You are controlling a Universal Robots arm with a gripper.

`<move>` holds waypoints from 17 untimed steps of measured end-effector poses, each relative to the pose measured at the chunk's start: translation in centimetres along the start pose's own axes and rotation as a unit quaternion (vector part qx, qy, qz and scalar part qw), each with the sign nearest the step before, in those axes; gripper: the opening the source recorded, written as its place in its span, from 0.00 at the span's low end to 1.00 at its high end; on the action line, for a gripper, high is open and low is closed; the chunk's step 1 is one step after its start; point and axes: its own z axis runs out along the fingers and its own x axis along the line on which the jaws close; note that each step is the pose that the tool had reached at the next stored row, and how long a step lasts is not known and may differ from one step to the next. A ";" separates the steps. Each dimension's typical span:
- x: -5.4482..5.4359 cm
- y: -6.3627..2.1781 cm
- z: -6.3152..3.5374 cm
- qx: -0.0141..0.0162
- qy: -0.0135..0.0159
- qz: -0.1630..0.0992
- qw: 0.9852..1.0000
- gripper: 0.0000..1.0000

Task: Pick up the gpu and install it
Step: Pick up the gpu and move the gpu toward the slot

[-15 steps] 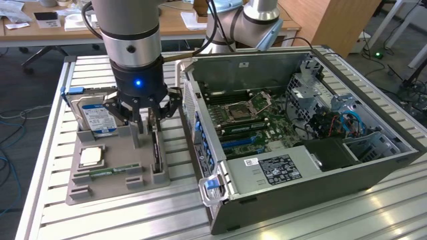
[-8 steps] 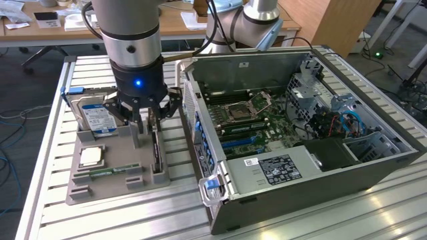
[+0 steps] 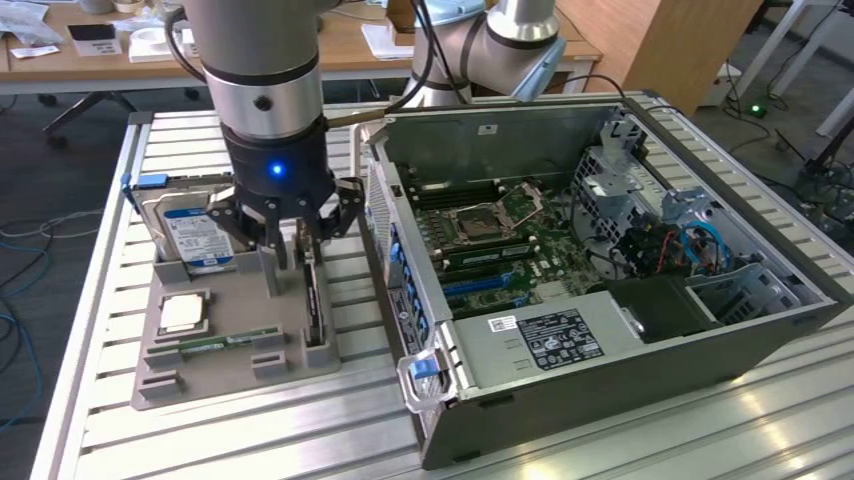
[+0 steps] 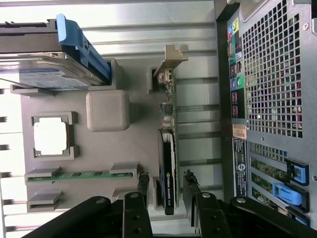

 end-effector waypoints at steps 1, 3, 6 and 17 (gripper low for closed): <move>0.0 -0.01 0.14 0.000 0.000 0.000 1.000 0.42; 0.0 -0.02 0.49 0.000 0.000 0.000 1.000 0.42; 0.0 -0.05 1.03 0.000 0.000 0.000 1.000 0.42; -0.4 -0.04 1.59 0.000 0.000 0.000 1.000 0.42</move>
